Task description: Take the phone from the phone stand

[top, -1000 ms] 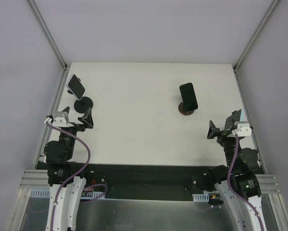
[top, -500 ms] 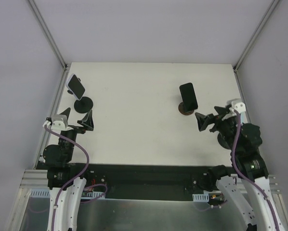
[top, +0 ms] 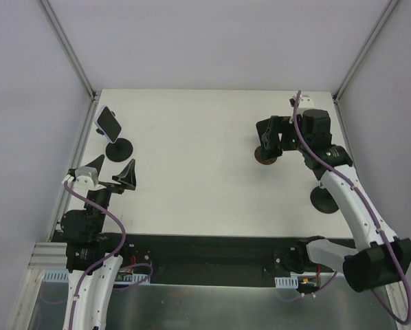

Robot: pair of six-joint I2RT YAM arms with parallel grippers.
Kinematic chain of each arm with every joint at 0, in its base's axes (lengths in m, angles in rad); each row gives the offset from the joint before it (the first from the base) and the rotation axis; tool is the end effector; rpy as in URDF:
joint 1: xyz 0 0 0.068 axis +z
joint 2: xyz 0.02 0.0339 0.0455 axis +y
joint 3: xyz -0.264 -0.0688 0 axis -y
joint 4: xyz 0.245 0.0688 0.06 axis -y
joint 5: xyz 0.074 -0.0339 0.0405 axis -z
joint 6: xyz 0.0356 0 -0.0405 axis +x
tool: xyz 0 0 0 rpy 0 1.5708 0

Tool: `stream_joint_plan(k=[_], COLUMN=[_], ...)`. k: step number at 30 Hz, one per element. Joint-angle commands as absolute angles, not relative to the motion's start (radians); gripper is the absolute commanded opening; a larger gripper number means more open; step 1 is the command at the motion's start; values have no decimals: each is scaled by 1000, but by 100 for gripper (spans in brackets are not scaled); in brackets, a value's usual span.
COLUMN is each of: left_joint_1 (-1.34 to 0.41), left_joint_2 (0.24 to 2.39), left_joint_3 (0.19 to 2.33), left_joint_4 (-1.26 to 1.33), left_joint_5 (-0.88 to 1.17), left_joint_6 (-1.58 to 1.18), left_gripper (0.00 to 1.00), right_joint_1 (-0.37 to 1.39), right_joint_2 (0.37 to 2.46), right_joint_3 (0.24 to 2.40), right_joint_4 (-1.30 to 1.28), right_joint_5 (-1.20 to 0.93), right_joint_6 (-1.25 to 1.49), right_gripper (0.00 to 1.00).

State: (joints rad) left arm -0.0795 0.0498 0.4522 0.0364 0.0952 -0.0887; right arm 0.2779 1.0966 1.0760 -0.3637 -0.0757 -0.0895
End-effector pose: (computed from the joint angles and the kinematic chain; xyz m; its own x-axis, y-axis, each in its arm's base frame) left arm 0.0569 -0.0079 0.3243 0.4072 -0.1209 -0.9053 0.2017 0.9786 -0.0400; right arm 0.2369 0.0704 0.3623 -0.3286 -0.1864 -0.9259 -0.3718 0.9267 -0.0546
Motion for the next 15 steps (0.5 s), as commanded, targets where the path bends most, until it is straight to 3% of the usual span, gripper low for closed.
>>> stream_joint_plan(k=[1, 7, 15], left_joint_1=[-89, -89, -89], left_joint_2=[37, 52, 94], left_joint_3=[488, 489, 491], left_joint_4=[48, 46, 44], left_joint_5=[74, 72, 81], left_joint_6=[-74, -64, -57], left_gripper=[99, 99, 99], right_joint_1=[247, 241, 236], right_joint_2=[1228, 1438, 1558], right_joint_3=[1180, 1224, 1250], right_joint_4=[-373, -281, -230], right_joint_5=[-28, -26, -45], right_joint_6=[-158, -239, -313], right_gripper=[96, 96, 96])
